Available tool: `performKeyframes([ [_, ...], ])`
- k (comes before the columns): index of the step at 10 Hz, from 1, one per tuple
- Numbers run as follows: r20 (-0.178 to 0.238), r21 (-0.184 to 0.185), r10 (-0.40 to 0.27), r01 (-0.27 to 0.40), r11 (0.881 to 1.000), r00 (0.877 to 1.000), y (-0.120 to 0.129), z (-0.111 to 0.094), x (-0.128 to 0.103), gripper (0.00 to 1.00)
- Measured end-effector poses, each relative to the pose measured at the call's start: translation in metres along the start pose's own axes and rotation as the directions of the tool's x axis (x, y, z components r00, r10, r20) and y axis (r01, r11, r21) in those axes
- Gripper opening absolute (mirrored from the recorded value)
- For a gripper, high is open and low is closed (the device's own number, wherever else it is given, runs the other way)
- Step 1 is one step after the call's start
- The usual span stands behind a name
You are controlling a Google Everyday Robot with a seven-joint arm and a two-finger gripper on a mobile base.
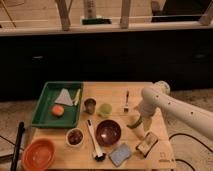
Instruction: Place pepper in metal cup
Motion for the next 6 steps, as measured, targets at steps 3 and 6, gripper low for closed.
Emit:
performKeyframes([
  [3, 0.020, -0.006, -0.008, 0.008, 1.000, 1.000, 0.001, 0.018, 0.003, 0.64],
  [6, 0.039, -0.015, -0.009, 0.009, 1.000, 0.999, 0.001, 0.032, 0.007, 0.36],
])
